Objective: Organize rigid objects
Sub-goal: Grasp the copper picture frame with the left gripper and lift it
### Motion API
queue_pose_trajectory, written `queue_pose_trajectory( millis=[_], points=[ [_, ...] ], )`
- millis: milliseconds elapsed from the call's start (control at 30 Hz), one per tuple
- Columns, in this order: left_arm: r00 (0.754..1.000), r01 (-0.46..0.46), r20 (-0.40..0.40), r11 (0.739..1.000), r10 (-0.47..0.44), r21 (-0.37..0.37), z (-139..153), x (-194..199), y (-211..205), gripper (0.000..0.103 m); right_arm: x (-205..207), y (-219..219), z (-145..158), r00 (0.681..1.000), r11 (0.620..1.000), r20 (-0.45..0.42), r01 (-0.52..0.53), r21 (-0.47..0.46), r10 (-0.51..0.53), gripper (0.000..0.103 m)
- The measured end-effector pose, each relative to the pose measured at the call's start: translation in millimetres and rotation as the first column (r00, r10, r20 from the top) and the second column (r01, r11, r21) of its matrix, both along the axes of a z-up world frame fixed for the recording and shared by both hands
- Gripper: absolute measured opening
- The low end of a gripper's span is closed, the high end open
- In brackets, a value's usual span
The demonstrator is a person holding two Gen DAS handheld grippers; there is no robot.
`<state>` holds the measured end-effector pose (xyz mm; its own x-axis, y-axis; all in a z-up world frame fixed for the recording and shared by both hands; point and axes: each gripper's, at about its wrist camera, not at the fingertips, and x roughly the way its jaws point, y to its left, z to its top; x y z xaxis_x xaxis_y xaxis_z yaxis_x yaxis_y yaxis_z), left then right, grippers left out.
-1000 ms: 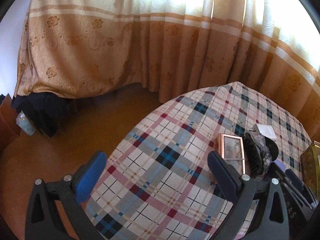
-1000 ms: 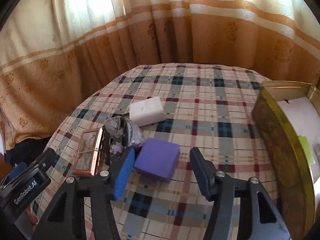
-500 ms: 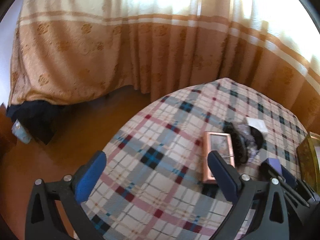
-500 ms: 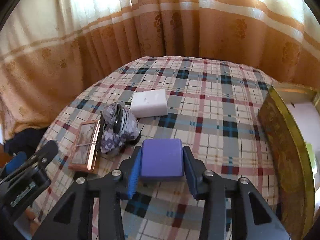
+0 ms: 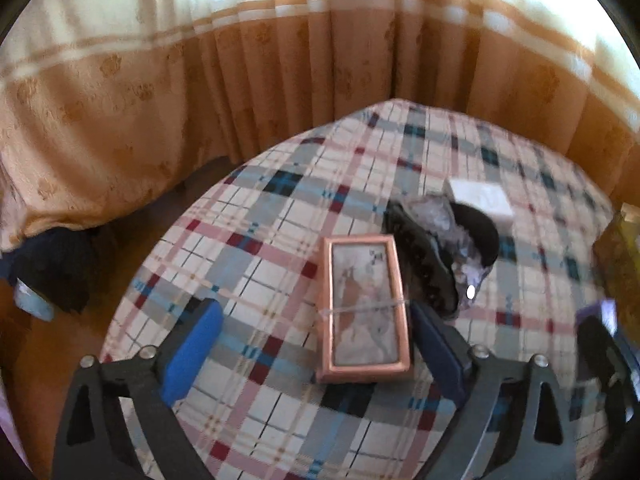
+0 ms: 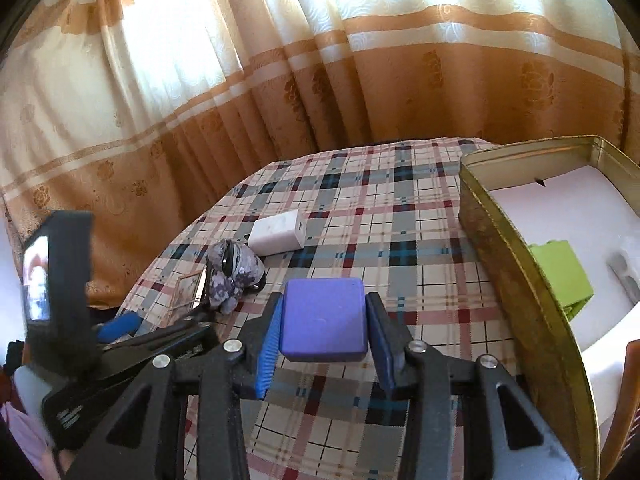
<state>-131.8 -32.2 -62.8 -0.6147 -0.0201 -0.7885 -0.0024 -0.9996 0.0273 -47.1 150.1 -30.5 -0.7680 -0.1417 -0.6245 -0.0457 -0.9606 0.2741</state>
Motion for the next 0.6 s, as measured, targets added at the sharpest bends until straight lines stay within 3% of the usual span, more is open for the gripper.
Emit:
queue_pose_trajectory(
  millis=[100,133,167,200,267,333,600],
  points=[
    [1.0,-0.005,-0.009,1.0,0.005,-0.008,0.3,-1.4,0.3,0.09,-0.3,-2.6,0.6,1.0,1.0,-0.004,-0.009,0.008,0.009,0.043],
    [1.0,-0.002,-0.014,1.0,0.002,-0.011,1.0,-0.5,1.0,0.084,0.9,-2.3,-0.1,1.0,1.0,-0.004,-0.011,0.01,0.011,0.043],
    [1.0,0.004,-0.019,1.0,-0.004,-0.009,1.6,0.9,1.6,0.071,1.0,-2.3,0.0,1.0,1.0,-0.003,-0.011,0.011,0.011,0.043],
    [0.999,0.034,-0.011,0.999,-0.033,0.032,1.2,0.8,0.4,0.061,1.0,-2.4,0.1,1.0,1.0,-0.003,-0.01,0.013,0.01,0.043],
    [0.999,0.047,-0.017,0.996,-0.045,0.072,-0.2,0.5,-1.4,0.05,1.1,-2.5,-0.3,1.0,1.0,0.0,-0.012,0.013,0.012,0.043],
    [0.999,0.034,-0.02,0.996,-0.033,0.078,0.5,2.3,-4.7,0.046,1.3,-2.7,-0.4,1.0,1.0,0.002,-0.014,0.017,0.014,0.043],
    [0.998,-0.006,-0.066,0.986,0.017,0.166,6.4,20.3,-13.8,0.046,13.1,-5.8,8.9,0.997,0.999,-0.08,-0.004,0.043,0.008,0.043]
  ],
)
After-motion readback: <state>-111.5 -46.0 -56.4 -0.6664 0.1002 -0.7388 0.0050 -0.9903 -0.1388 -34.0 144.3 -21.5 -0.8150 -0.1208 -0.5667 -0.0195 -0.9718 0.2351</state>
